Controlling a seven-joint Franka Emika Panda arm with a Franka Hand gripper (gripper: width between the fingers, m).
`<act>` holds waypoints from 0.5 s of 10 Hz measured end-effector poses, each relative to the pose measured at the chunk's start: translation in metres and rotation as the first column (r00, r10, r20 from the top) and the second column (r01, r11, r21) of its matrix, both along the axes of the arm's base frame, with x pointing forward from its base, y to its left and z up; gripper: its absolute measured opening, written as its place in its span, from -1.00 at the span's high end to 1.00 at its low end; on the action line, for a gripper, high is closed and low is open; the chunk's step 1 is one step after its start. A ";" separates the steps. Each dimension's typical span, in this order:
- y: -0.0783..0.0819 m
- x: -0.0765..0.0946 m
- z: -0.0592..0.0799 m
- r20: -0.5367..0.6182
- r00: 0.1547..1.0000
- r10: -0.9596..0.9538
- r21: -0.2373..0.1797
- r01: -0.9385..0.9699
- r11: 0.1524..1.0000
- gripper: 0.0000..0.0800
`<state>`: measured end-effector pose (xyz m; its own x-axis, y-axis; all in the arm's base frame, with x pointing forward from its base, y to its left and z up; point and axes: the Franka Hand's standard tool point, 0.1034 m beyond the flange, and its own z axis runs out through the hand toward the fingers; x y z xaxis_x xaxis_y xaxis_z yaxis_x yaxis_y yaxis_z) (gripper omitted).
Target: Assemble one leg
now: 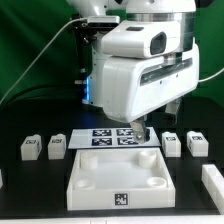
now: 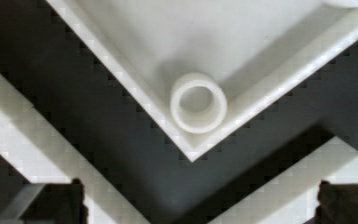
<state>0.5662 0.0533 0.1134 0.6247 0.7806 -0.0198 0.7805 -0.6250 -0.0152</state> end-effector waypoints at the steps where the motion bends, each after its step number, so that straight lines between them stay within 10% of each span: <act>1: 0.000 0.000 0.000 0.000 1.000 0.000 0.000 0.000 1.000 -0.62; 5: 0.000 0.000 0.000 0.000 1.000 0.000 0.000 0.000 1.000 -0.62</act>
Offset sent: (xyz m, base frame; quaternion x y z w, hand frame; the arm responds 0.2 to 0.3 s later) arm 0.0000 0.0000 0.0000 0.0000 0.0000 0.0000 1.0000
